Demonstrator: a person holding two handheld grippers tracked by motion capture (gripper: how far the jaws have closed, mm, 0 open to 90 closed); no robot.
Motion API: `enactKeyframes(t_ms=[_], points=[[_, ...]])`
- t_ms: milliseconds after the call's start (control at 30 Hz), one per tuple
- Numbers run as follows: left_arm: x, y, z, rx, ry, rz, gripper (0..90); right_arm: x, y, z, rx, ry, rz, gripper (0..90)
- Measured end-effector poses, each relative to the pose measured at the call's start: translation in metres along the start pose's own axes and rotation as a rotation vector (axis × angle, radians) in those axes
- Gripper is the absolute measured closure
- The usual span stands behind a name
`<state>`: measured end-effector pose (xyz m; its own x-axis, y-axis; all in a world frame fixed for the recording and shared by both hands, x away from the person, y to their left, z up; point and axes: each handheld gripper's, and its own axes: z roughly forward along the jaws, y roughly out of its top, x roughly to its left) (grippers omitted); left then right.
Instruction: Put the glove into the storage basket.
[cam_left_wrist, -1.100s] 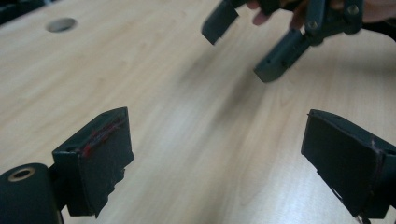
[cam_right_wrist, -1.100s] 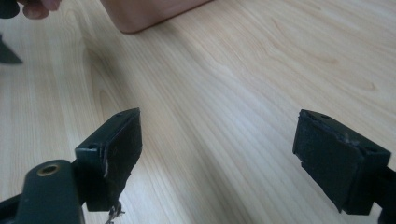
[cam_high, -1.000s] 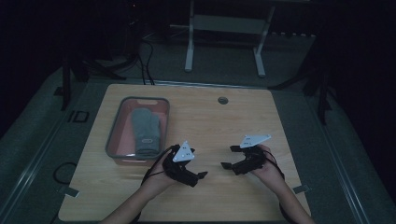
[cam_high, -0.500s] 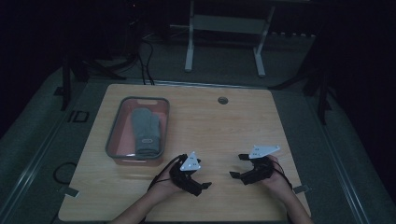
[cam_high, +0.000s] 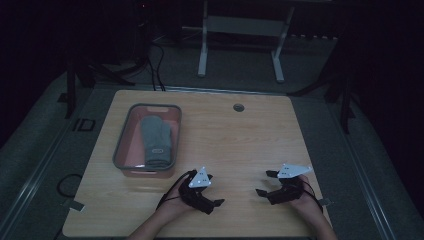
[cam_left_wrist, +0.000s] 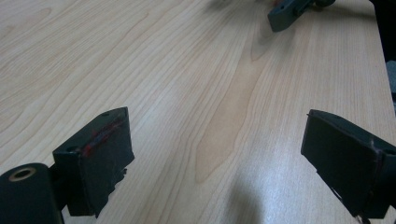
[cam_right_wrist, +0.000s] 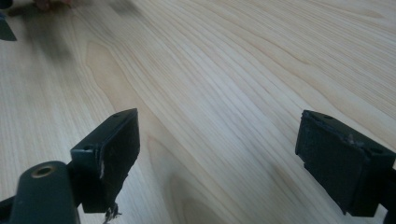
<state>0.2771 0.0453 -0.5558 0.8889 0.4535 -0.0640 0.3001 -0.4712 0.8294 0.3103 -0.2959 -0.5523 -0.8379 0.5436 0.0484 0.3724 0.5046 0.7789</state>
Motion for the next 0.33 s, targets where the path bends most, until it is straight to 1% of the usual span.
enactKeyframes(t_ms=[33,167,200,233,333], points=[[0.0004,-0.001,-0.0004,-0.003,0.0,-0.006,9.2,-0.0009,-0.0015,-0.0013,-0.001,-0.01,0.004,13.6],[0.0019,-0.0031,-0.0021,-0.017,0.009,-0.023,9.2,-0.0041,-0.0044,-0.0033,-0.018,-0.024,0.01,13.7],[0.0019,-0.0031,-0.0021,-0.017,0.009,-0.023,9.2,-0.0042,-0.0043,-0.0033,-0.019,-0.024,0.006,13.7],[0.0027,-0.0024,-0.0036,-0.028,0.01,-0.029,9.2,-0.0042,-0.0041,-0.003,-0.02,-0.023,-0.001,13.7],[0.0043,-0.0027,-0.0039,-0.028,0.007,-0.033,9.2,-0.0043,-0.0043,-0.0025,-0.021,-0.021,-0.008,13.9]])
